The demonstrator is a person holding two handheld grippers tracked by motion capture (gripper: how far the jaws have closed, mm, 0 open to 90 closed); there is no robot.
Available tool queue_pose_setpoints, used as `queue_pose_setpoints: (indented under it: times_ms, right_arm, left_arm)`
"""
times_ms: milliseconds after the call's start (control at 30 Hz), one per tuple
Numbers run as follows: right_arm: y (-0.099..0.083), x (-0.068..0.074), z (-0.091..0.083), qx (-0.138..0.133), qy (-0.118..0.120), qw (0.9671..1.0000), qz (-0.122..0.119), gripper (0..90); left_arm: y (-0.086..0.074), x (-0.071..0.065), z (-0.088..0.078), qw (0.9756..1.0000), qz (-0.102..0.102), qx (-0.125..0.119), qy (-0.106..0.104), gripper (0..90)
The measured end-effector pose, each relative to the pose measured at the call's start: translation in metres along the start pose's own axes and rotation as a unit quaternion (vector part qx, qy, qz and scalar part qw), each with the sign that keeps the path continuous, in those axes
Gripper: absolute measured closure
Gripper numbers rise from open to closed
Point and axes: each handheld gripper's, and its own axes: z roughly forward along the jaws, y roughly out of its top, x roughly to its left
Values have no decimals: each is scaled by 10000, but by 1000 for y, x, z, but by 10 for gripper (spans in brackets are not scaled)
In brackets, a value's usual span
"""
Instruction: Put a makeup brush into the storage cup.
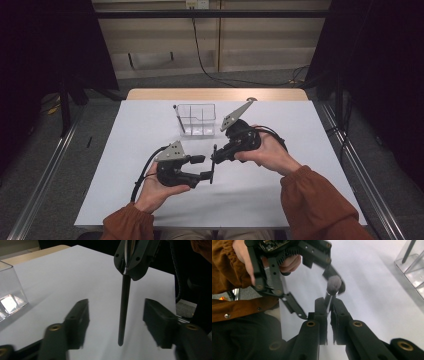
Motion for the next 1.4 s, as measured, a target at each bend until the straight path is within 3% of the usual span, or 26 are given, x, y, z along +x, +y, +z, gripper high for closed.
queue_pose_setpoints:
  times_ms: [267,433,900,1400]
  right_arm:
    - [1,1,5,-37,32,10000,-2,840]
    - [-1,0,8,-78,46,10000,34,840]
    - [-1,0,12,-93,68,9999,13,840]
    - [-9,0,12,-326,123,9994,79,816]
  left_arm:
    - [0,0,5,9999,58,-1,-88,658]
    - [-1,1,6,9999,55,5,-121,732]
    - [0,1,7,9998,51,17,-214,833]
    - [0,1,7,9997,63,56,-232,841]
